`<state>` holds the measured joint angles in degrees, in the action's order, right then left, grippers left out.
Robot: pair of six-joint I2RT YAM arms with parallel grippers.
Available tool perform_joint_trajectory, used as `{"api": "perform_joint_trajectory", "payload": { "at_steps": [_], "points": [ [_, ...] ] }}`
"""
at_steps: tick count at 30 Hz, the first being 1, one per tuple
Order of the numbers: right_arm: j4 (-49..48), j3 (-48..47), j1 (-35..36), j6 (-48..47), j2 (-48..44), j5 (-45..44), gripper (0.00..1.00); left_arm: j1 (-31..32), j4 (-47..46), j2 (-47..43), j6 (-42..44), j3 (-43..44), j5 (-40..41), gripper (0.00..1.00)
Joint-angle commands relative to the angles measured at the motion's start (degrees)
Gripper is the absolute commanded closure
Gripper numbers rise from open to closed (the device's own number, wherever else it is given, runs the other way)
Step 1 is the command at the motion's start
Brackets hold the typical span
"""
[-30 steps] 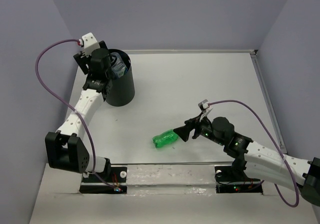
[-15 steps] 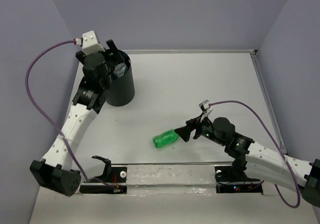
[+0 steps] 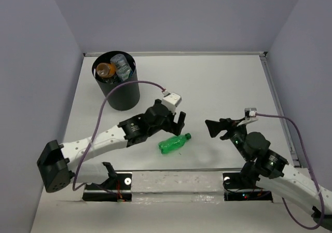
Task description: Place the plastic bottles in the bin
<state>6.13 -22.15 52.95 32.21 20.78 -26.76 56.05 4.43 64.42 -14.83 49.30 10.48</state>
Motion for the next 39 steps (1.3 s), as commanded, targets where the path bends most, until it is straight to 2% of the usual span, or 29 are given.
{"api": "perform_joint_trajectory", "payload": {
  "at_steps": [1,5,8,17,21,22,25,28,30,31,35,36,39],
  "points": [
    [9.85,-1.84,0.31,4.88,-7.30,-11.99,0.05,4.50,-2.93,7.28,2.43,1.94,-0.46,0.01],
    [13.81,-1.75,0.31,6.46,-10.14,-12.35,0.05,5.12,-3.81,16.32,5.07,4.31,-4.84,0.01],
    [15.22,-2.10,0.31,6.90,-9.97,-12.00,0.05,5.82,-3.02,19.41,5.86,4.49,-5.91,0.01],
    [14.79,-2.28,0.31,6.99,-7.68,-12.17,0.05,7.40,-2.14,22.76,5.78,1.50,-10.22,0.01],
    [14.26,-2.20,0.31,6.99,-6.36,-11.30,0.05,8.81,-2.05,25.39,5.16,1.50,-9.08,0.08],
    [14.09,-2.02,0.31,7.08,-5.93,-11.21,0.05,8.72,-1.97,25.57,4.99,1.76,-8.81,0.20],
    [13.21,-1.58,0.31,7.08,-5.40,-10.59,0.05,8.81,-1.53,25.93,4.99,2.20,-7.58,0.45],
    [12.68,-1.67,0.31,6.64,-5.31,-10.59,0.05,8.81,-1.44,25.14,5.07,2.47,-6.44,0.64],
    [12.41,-1.67,0.31,6.29,-5.48,-10.50,0.05,8.81,-1.26,24.52,5.16,2.73,-5.65,0.65],
    [12.15,-1.58,0.31,6.12,-5.48,-10.41,0.05,8.81,-1.26,24.35,5.25,2.91,-5.47,0.71],
    [11.80,-1.58,0.31,5.76,-5.48,-9.54,0.05,8.81,-1.00,21.55,5.16,3.96,-3.80,0.80],
    [11.62,-1.49,0.31,5.76,-5.40,-9.45,0.05,8.81,-1.09,20.84,5.07,4.40,-3.02,0.85],
    [11.54,-1.49,0.31,5.67,-5.31,-9.01,0.05,8.55,-1.00,18.64,5.07,4.75,-2.31,0.85]
  ]
}}
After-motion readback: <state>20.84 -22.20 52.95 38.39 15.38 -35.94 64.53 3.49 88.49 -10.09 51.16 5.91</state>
